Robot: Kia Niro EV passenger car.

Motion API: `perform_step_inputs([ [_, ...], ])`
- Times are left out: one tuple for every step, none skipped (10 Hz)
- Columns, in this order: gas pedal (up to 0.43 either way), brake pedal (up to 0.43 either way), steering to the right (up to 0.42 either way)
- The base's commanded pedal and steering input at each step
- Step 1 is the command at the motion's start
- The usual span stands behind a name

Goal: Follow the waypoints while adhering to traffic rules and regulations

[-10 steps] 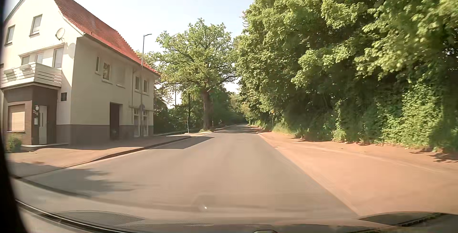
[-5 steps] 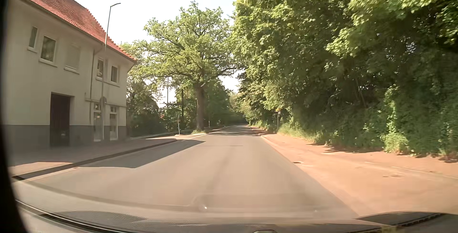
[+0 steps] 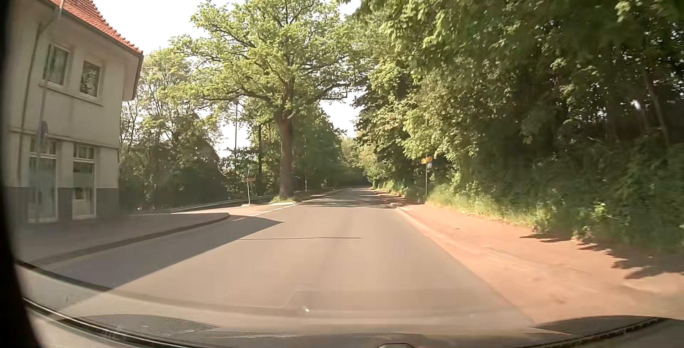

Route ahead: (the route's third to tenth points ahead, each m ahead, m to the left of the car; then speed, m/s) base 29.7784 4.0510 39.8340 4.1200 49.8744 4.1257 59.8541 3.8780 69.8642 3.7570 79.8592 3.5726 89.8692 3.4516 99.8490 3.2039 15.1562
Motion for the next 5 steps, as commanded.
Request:
perform_step_inputs([
  [0.189,0.0,-0.001],
  [0.189,0.0,-0.001],
  [0.189,0.0,-0.001],
  [0.189,0.0,-0.001],
  [0.189,0.0,-0.001],
])
